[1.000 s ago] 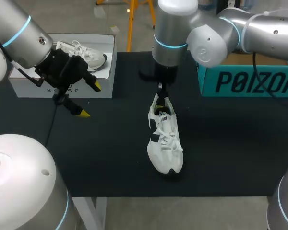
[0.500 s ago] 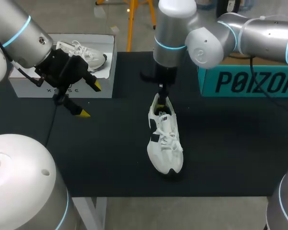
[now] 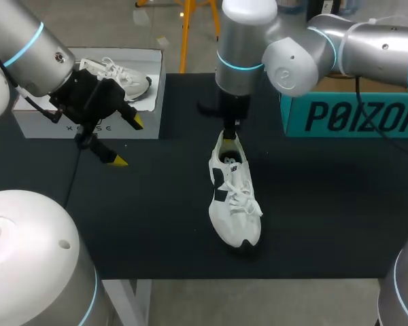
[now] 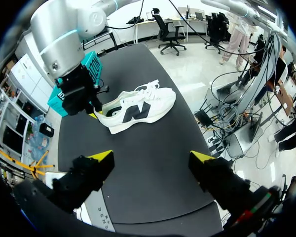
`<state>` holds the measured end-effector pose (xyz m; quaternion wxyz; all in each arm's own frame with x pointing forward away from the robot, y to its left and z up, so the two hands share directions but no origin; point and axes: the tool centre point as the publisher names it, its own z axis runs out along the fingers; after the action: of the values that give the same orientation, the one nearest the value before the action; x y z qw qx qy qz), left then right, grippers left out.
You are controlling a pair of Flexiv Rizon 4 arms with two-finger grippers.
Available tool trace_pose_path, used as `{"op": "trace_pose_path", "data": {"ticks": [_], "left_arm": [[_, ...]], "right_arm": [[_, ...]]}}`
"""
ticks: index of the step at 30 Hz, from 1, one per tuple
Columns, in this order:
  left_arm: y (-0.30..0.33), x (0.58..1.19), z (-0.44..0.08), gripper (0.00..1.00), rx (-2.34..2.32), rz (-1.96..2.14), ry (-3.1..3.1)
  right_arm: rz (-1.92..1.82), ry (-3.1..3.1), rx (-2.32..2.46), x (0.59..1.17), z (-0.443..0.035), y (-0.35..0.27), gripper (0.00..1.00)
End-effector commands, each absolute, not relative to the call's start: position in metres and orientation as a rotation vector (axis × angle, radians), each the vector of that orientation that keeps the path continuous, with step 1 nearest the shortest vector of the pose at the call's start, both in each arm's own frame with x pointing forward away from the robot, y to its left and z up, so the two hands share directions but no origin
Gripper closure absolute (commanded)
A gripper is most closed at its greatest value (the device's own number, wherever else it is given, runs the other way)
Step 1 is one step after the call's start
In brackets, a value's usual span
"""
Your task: Take the shoe out of the shoebox, open the shoe tongue, remove and reinsert the insole, then place the shoe into the shoebox
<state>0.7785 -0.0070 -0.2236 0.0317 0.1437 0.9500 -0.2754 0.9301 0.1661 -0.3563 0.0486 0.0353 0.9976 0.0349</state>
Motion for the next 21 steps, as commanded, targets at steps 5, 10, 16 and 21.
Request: {"op": "trace_pose_path", "data": {"ticks": [5,10,16,21], "left_arm": [[-0.007,0.779,-0.223,0.00,0.443,-0.843,2.930],[-0.007,0.779,-0.223,0.00,0.443,-0.843,2.930],[-0.007,0.779,-0.223,0.00,0.443,-0.843,2.930],[-0.007,0.779,-0.223,0.00,0.443,-0.843,2.930]], "right_arm": [[-0.005,2.987,0.173,0.922,-0.317,0.158,1.00],[-0.064,2.909,0.255,0.940,-0.259,0.153,1.00],[-0.100,2.824,0.391,0.968,-0.190,0.137,1.00],[-0.149,2.761,0.540,0.996,-0.154,0.106,1.00]]}}
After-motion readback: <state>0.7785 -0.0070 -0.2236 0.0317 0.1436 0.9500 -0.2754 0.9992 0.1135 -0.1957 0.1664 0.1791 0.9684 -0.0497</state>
